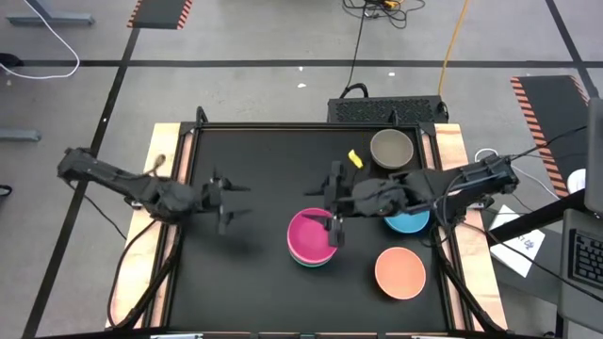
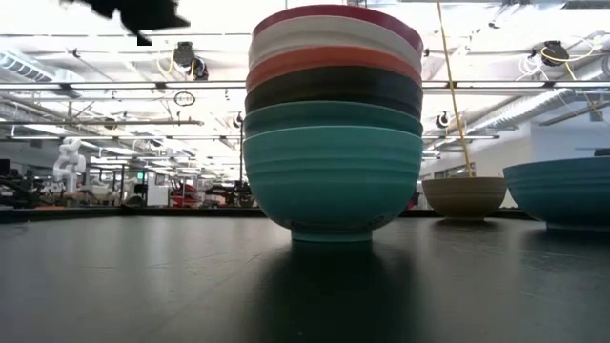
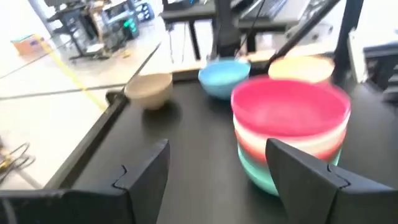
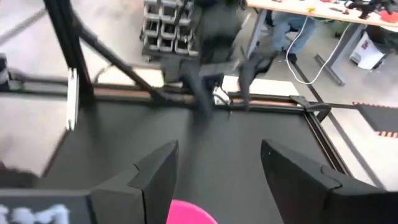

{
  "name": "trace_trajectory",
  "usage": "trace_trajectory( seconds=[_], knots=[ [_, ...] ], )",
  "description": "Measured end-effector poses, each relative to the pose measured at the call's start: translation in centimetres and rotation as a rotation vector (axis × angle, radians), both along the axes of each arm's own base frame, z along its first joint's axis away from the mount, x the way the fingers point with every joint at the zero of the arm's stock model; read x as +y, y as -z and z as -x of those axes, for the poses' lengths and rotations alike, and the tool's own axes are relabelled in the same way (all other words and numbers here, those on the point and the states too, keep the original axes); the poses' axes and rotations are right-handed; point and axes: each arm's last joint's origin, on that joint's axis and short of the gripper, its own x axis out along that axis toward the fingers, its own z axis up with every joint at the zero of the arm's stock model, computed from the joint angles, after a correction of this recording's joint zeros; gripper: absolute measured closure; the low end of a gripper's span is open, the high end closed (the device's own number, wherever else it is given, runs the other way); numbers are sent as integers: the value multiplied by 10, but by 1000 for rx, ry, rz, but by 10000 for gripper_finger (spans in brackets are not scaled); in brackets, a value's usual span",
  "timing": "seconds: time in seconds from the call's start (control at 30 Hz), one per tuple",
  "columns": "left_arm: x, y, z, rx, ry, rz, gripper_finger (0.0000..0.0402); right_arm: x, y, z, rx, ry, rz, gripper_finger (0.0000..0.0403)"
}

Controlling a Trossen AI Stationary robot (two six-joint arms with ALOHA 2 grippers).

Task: Nest bowls inside each other
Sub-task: Stack the gray bowl on the pink bowl

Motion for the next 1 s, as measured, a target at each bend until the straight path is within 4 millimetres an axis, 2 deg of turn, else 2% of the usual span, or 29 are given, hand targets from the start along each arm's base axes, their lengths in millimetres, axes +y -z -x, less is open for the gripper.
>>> trace_trajectory(
  seconds=[0.17,0.4,0.5,0.63,0.7,0.8,0.9,1.0],
  knots=[
    [19,-47,-1,26,-9,-1,133,8,5,2,18,-42,49,184],
    [42,-86,8,60,-106,-50,133,14,4,7,26,-73,74,184],
    [53,-104,11,34,-151,-68,133,25,0,18,21,-100,53,184],
    [72,-118,4,45,-205,-49,133,53,-7,36,-25,-125,123,184],
    [84,-119,-7,93,-153,-13,133,65,-12,44,-72,-94,186,184],
    [108,-120,-33,121,-59,44,133,77,-19,53,-133,-62,226,184],
    [142,-117,-66,161,-3,119,133,79,-20,55,-147,-48,184,184],
    [176,-118,-96,154,124,200,133,77,-16,54,-122,-29,169,184]
  ],
)
